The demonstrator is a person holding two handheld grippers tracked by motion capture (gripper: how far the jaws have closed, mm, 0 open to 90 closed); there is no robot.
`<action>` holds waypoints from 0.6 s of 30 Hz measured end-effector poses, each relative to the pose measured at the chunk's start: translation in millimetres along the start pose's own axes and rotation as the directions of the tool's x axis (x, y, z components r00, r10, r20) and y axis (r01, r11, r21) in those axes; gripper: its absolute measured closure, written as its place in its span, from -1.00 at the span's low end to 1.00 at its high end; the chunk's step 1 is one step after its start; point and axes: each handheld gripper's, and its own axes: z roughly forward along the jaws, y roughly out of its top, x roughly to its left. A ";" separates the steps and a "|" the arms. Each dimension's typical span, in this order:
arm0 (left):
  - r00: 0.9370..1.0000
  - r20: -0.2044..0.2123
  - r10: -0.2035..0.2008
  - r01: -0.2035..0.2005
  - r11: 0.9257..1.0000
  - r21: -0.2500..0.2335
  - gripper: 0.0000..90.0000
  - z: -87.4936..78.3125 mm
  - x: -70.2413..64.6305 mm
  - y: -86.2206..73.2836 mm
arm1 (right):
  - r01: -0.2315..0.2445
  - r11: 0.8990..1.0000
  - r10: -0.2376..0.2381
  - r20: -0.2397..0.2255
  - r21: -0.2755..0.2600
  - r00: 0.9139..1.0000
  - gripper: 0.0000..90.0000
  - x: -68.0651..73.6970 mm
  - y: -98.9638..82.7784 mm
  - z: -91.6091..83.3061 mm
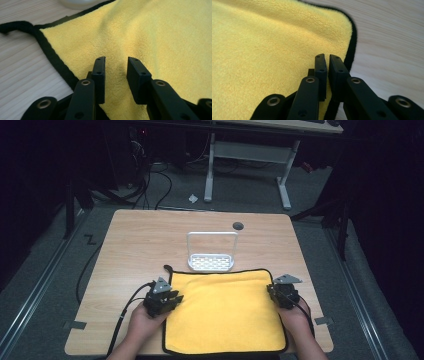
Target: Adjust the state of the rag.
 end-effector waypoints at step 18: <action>0.986 -0.131 -0.104 0.099 0.994 -0.044 0.15 26.8 41.1 35.6 | -0.023 0.992 0.020 -0.027 -0.125 0.999 0.45 8.8 0.7 -24.0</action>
